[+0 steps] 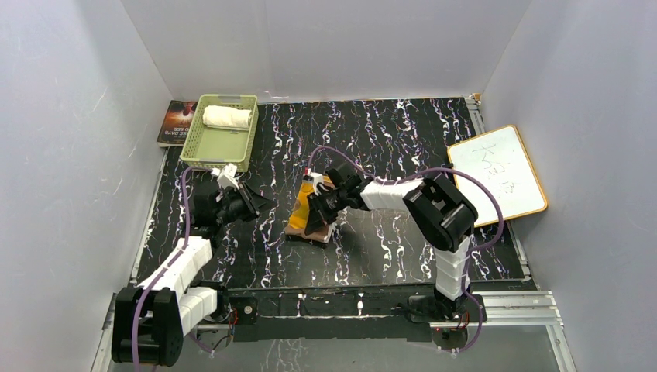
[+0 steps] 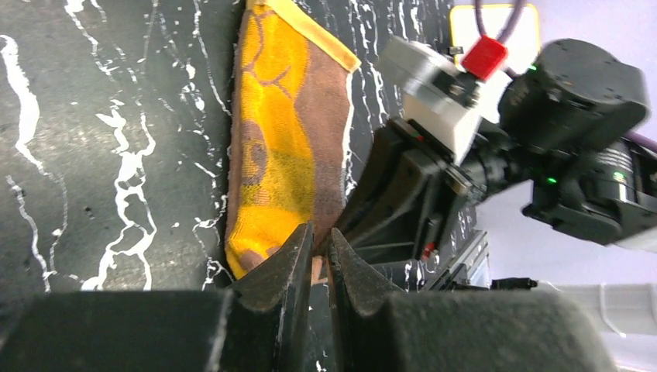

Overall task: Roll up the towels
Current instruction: Roll the towel at the center of the board.

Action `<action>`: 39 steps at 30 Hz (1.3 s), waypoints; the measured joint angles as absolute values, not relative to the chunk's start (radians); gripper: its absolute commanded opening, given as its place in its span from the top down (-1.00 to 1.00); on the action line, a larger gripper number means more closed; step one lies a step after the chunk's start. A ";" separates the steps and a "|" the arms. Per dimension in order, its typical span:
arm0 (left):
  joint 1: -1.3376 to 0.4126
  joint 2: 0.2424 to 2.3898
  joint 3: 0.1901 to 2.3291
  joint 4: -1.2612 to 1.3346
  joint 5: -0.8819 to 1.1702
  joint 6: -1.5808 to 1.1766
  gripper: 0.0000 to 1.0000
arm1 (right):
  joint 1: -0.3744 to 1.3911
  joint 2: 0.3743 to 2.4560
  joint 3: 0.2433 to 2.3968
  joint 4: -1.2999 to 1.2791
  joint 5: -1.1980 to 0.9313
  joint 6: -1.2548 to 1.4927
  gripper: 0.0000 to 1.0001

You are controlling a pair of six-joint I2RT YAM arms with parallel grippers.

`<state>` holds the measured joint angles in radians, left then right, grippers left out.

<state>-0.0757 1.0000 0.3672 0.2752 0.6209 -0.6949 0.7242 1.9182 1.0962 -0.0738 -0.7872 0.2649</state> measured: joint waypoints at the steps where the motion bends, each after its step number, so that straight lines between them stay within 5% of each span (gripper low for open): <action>1: -0.080 1.010 0.367 0.295 0.633 -0.701 0.77 | 0.716 1.934 1.103 -0.075 -0.802 0.278 1.00; 9: -0.159 1.116 0.336 0.452 0.680 -0.753 1.00 | 0.627 2.068 1.128 -0.073 -0.940 0.421 1.00; 28: -0.331 1.291 0.252 0.767 0.785 -0.841 1.00 | 0.594 2.136 1.164 -0.082 -1.023 0.530 1.00; 39: -0.336 1.658 0.203 1.079 0.727 -0.938 1.00 | 0.594 2.136 1.164 -0.084 -1.023 0.529 1.00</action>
<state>-0.3363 1.6585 0.2028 1.0790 0.7273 -0.9382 0.5941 2.1365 1.1641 -0.0841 -1.0225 0.5293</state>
